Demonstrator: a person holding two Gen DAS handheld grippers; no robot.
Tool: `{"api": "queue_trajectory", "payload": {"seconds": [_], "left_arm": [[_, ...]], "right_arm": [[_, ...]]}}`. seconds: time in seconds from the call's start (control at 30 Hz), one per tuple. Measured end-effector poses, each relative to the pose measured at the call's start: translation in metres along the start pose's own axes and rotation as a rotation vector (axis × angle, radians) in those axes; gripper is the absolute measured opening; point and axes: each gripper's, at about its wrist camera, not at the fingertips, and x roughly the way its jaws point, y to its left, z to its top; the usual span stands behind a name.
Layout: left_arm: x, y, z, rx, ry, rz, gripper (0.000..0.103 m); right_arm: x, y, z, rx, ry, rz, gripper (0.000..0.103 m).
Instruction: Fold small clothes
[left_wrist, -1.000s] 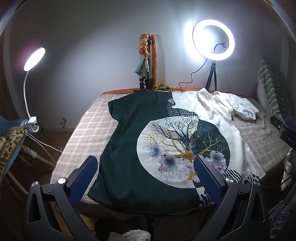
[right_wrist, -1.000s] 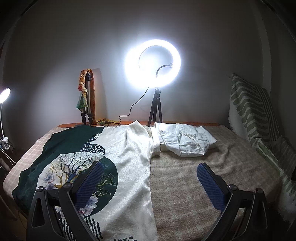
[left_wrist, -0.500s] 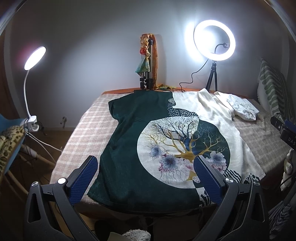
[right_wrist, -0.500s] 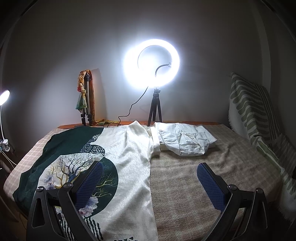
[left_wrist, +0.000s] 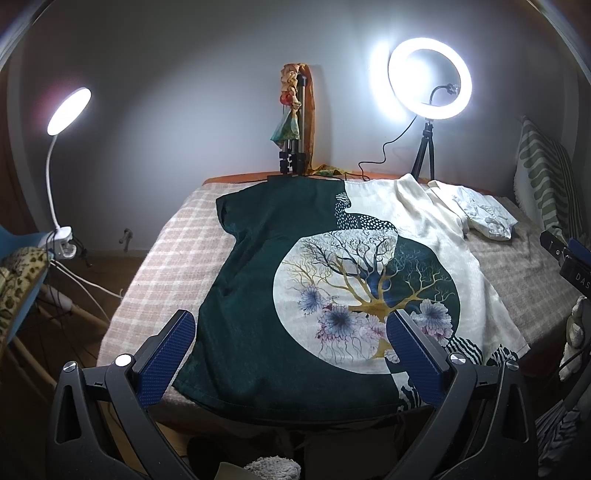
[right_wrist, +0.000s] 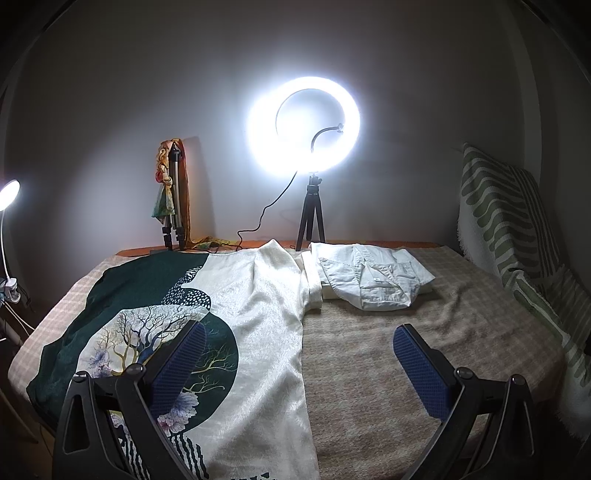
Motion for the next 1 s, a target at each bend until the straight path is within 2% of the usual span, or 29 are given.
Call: {"api": "queue_trajectory", "payload": {"seconds": [1.0], "left_arm": [[0.0059,0.0016,-0.0032,-0.009,0.015,-0.001,0.103]], "right_arm": [[0.0007,-0.0001,-0.0004,0.005,0.001,-0.004,0.103]]}}
